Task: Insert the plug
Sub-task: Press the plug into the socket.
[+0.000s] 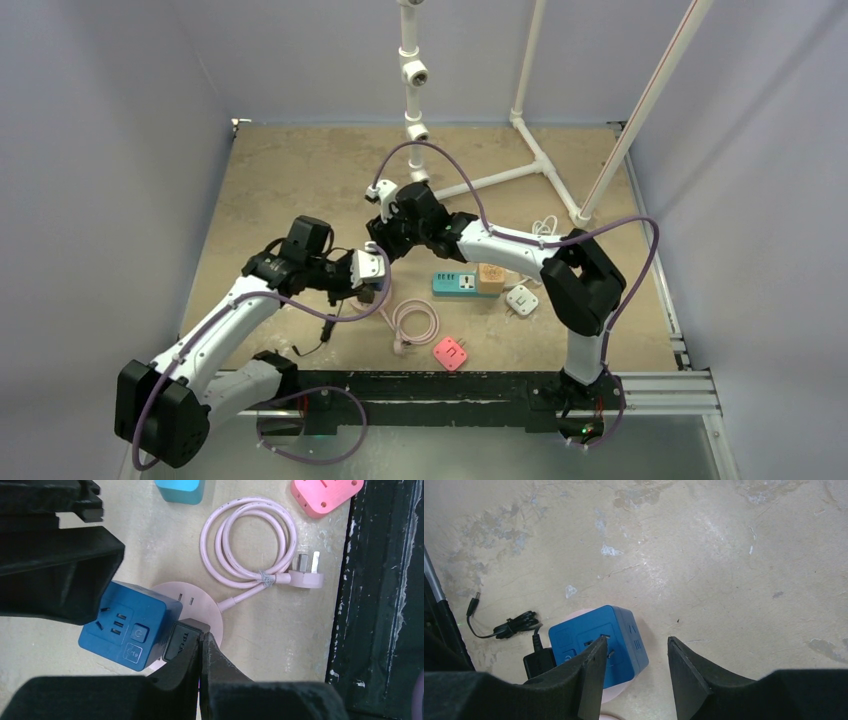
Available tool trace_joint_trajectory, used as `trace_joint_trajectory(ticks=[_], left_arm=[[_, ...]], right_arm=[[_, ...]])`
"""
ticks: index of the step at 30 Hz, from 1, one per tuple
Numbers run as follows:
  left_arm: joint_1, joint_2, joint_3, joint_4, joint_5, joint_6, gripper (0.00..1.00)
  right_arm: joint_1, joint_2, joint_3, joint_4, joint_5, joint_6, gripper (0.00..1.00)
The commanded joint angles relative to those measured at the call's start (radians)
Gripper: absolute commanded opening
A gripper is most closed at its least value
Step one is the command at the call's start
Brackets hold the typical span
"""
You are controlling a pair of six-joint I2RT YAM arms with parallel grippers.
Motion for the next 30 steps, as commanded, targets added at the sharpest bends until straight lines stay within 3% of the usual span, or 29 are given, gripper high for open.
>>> trace_joint_trajectory(ticks=[1,20,30], left_arm=[[-0.012,0.03,-0.017,0.017,-0.028,0.068,0.0],[-0.012,0.055,-0.054,0.115,-0.101,0.04,0.0],[-0.012,0.069,-0.072,0.037,-0.119,0.095,0.0]], right_arm=[[-0.012,-0.006,0.03,0.039,-0.024,0.008,0.5],[-0.015,0.012,0.039,0.067,-0.098,0.007,0.5],[-0.015,-0.002,-0.022,0.076,-0.116,0.012,0.47]])
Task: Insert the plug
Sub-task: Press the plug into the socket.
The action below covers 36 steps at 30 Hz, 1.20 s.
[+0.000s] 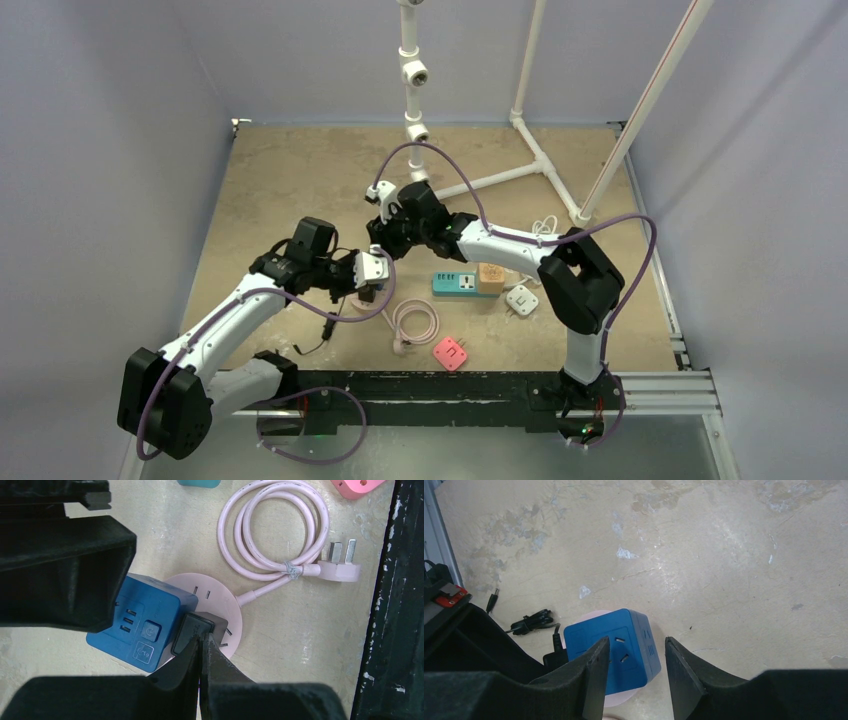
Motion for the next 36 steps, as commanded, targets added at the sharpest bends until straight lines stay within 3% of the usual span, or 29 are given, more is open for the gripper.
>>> trace_joint_trajectory(ticks=[1,16,36], left_arm=[[-0.004,0.014,-0.032,-0.06,-0.038,0.052,0.0],[-0.004,0.055,-0.125,-0.076,-0.114,0.143,0.0],[-0.001,0.13,-0.106,-0.237,-0.225,0.243,0.0]], right_arm=[[-0.004,-0.015,-0.024,0.033,-0.035,0.01,0.47],[-0.004,-0.021,-0.068,0.041,-0.049,0.016,0.4],[-0.004,-0.049,-0.074,0.018,-0.047,0.02,0.37]])
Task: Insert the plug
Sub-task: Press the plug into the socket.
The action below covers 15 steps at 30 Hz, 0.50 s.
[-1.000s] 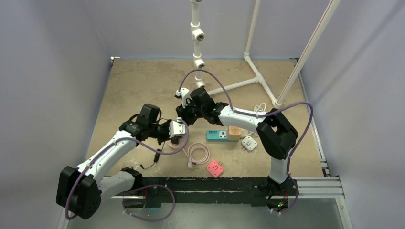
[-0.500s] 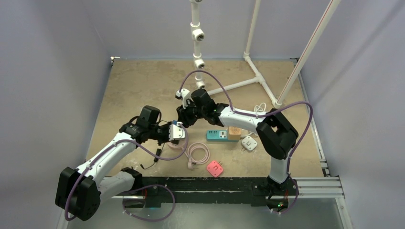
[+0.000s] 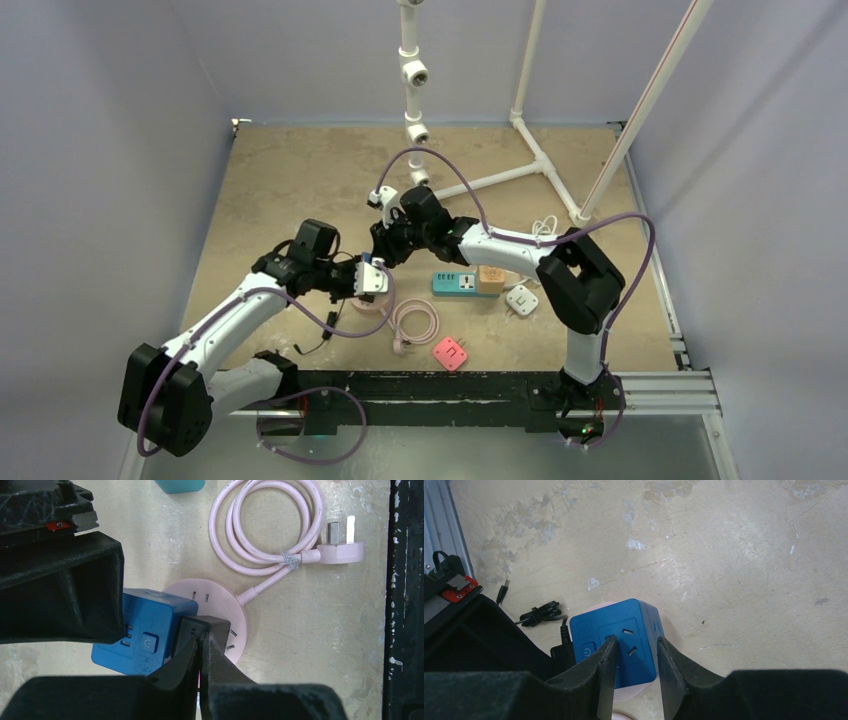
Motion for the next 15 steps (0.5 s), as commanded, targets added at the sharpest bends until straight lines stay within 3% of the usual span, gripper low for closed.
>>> trace_joint_trajectory(ticks=[1,9,15], left_arm=[[0.006,0.103,-0.082,-0.221,-0.236,0.061,0.0],[0.016,0.04,-0.102,-0.266,-0.235,0.079,0.0],[0.015,0.122,-0.077,-0.251,-0.209,0.078,0.0]], right_arm=[[-0.004,-0.051,-0.019,-0.024,0.004,0.001,0.37],[-0.004,-0.065,-0.016,-0.038,0.016,0.0,0.36],[-0.004,-0.073,-0.023,-0.04,0.017,0.0,0.36]])
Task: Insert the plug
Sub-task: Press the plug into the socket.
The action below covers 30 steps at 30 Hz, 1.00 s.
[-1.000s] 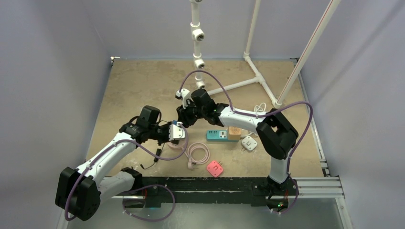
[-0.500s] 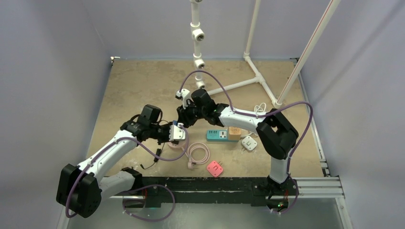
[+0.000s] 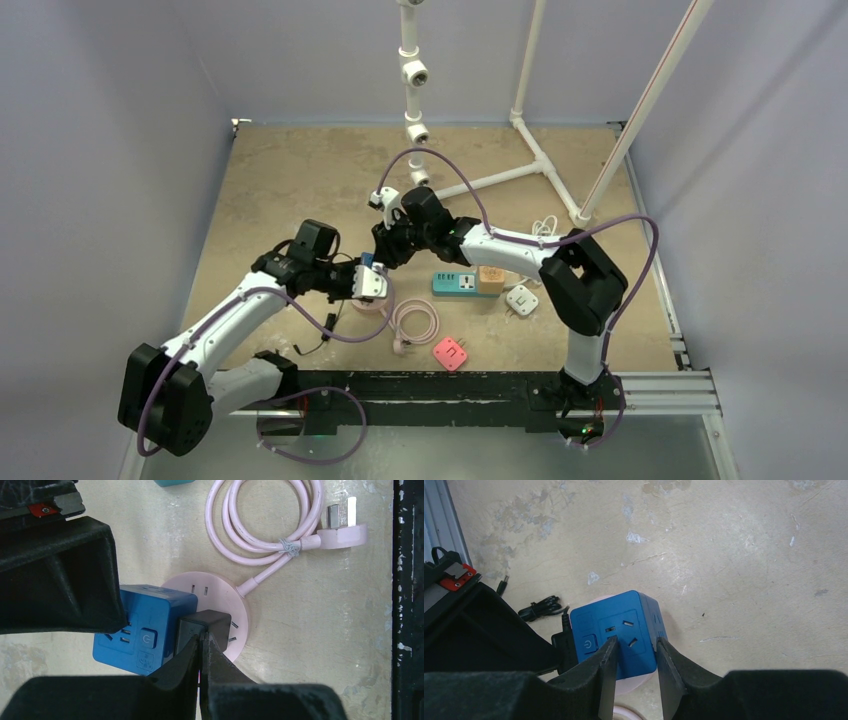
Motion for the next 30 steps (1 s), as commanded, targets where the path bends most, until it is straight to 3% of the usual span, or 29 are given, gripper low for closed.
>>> trace_joint_trajectory(ticks=[1,10,11,13,15,16,18,24,30], left_arm=[[0.014,0.126,-0.084,-0.195,-0.187,0.009,0.0],[0.013,0.106,-0.073,-0.234,-0.174,0.031,0.0],[0.013,0.095,-0.065,-0.231,-0.178,0.023,0.09],[0.013,0.063,-0.04,-0.217,-0.185,0.007,0.47],[0.013,0.045,0.001,-0.213,-0.191,-0.017,0.74],[0.013,0.043,0.027,-0.221,-0.189,-0.027,0.85],[0.013,0.04,0.083,-0.232,-0.181,-0.067,0.96],[0.013,0.015,0.266,-0.291,-0.106,-0.188,0.99],[0.005,-0.026,0.369,-0.315,0.065,-0.208,0.99]], right_arm=[[-0.004,-0.059,-0.017,-0.018,0.015,0.0,0.36],[-0.005,-0.079,-0.015,-0.018,0.045,0.008,0.4],[-0.007,-0.086,-0.01,-0.018,0.057,0.009,0.42],[-0.011,-0.103,0.002,-0.049,0.082,0.009,0.47],[-0.013,-0.127,0.011,-0.069,0.116,0.009,0.51],[-0.013,-0.14,0.014,-0.079,0.14,0.009,0.54],[-0.013,-0.17,0.006,-0.098,0.175,0.012,0.58],[-0.013,-0.309,-0.097,-0.134,0.269,0.076,0.74],[-0.014,-0.437,-0.177,-0.169,0.321,0.149,0.76]])
